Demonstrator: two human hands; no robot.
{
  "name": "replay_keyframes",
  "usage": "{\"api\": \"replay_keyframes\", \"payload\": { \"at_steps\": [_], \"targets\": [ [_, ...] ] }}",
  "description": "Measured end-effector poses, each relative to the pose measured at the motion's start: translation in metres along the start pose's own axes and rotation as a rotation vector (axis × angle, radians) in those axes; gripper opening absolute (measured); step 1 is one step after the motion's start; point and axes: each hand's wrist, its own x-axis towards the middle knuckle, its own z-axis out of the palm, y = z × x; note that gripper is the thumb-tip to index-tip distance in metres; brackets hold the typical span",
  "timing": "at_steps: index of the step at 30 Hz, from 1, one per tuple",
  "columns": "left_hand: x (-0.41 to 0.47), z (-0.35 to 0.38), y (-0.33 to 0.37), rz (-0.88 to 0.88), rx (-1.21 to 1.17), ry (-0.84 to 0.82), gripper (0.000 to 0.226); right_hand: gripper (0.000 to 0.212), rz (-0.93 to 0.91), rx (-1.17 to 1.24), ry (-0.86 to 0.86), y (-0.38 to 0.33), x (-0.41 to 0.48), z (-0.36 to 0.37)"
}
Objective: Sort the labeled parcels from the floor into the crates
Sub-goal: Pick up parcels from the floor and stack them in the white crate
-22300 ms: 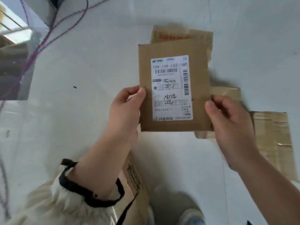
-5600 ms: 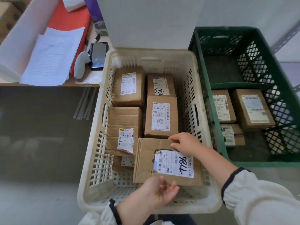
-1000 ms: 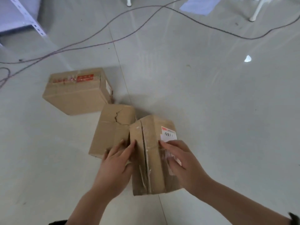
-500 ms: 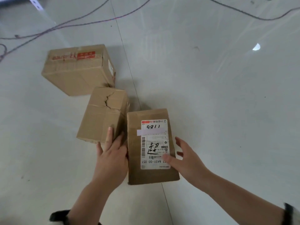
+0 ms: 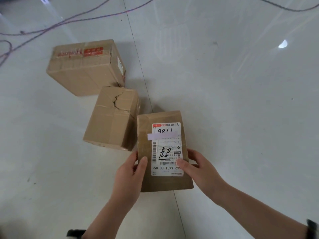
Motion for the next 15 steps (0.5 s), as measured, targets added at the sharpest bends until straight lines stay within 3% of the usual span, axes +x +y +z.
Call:
{"api": "replay_keyframes", "payload": {
  "at_steps": [4, 11, 15],
  "targets": [
    [-0.001, 0.004, -0.008, -0.043, -0.145, -0.02, 0.035, 0.043, 0.011, 0.039, -0.022, 0.001, -0.001, 0.0],
    [0.005, -0.001, 0.006, -0.003, -0.18, -0.11, 0.026, 0.027, 0.061, 0.16, 0.006, 0.004, -0.014, 0.007],
    [0.015, -0.001, 0.014, 0.009, -0.155, -0.191, 0.023, 0.035, 0.086, 0.153, 0.058, 0.007, -0.018, 0.008]
  ]
}}
